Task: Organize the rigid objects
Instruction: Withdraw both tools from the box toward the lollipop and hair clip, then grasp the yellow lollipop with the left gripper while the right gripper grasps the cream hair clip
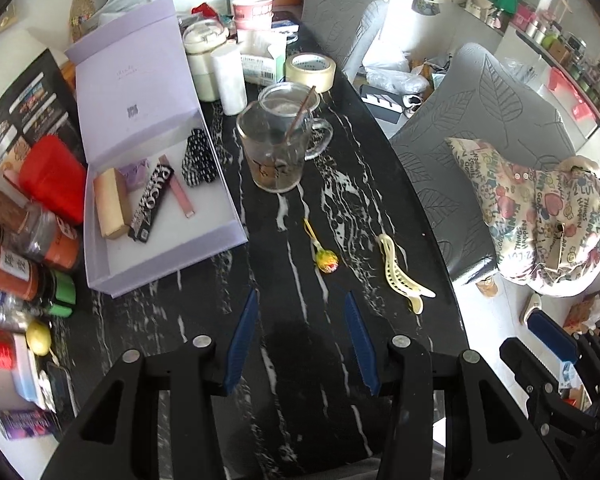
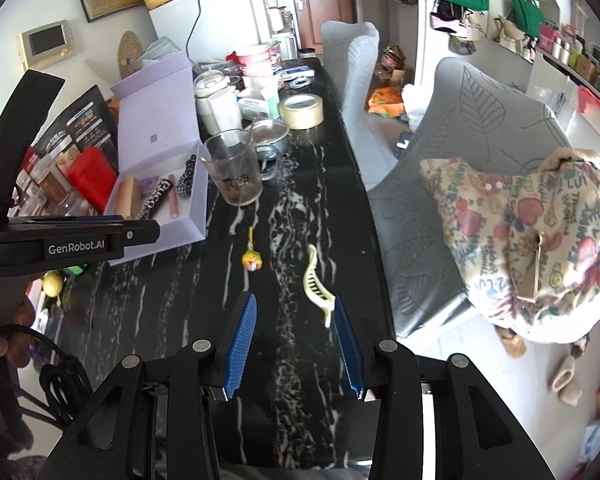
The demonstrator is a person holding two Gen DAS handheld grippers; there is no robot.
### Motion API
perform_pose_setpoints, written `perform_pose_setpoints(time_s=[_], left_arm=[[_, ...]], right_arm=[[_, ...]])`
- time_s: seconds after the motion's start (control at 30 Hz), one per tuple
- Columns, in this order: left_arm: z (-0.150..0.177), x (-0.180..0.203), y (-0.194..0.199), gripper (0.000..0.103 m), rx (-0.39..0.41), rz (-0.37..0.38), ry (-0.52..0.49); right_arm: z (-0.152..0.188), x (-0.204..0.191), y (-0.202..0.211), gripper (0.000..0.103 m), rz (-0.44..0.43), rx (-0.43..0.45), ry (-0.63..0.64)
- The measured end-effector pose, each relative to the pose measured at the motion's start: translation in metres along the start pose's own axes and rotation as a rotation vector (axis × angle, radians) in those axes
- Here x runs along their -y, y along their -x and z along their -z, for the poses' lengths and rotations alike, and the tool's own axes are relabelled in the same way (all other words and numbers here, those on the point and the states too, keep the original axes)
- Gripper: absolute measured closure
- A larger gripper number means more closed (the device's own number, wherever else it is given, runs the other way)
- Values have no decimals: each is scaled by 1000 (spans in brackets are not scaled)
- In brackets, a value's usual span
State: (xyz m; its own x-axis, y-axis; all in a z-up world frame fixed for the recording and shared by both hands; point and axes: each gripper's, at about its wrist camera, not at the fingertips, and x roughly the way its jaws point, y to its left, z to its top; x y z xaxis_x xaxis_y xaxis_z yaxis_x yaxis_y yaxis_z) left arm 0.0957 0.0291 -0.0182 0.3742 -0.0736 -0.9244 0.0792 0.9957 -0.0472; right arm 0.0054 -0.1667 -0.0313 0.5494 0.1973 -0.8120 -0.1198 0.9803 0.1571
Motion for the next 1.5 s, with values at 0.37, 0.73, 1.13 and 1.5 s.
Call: perform_pose_setpoints(time_s=[0.37,0.73,1.13,1.5], left_arm=[[10,21,-21,58,-63,22,-26],[4,34,-69,58,-131,81,-67],[-4,19,-123,58,-176,118,-61],[-21,24,-152,58,-118,132,-319]], right_arm=[[19,29,-18,61,-23,-65,-39],[27,53,-53,61,17,-121,-130],[20,53,-106,61,3,-176,-131],[15,51,-143,54,-39,-208,-105]])
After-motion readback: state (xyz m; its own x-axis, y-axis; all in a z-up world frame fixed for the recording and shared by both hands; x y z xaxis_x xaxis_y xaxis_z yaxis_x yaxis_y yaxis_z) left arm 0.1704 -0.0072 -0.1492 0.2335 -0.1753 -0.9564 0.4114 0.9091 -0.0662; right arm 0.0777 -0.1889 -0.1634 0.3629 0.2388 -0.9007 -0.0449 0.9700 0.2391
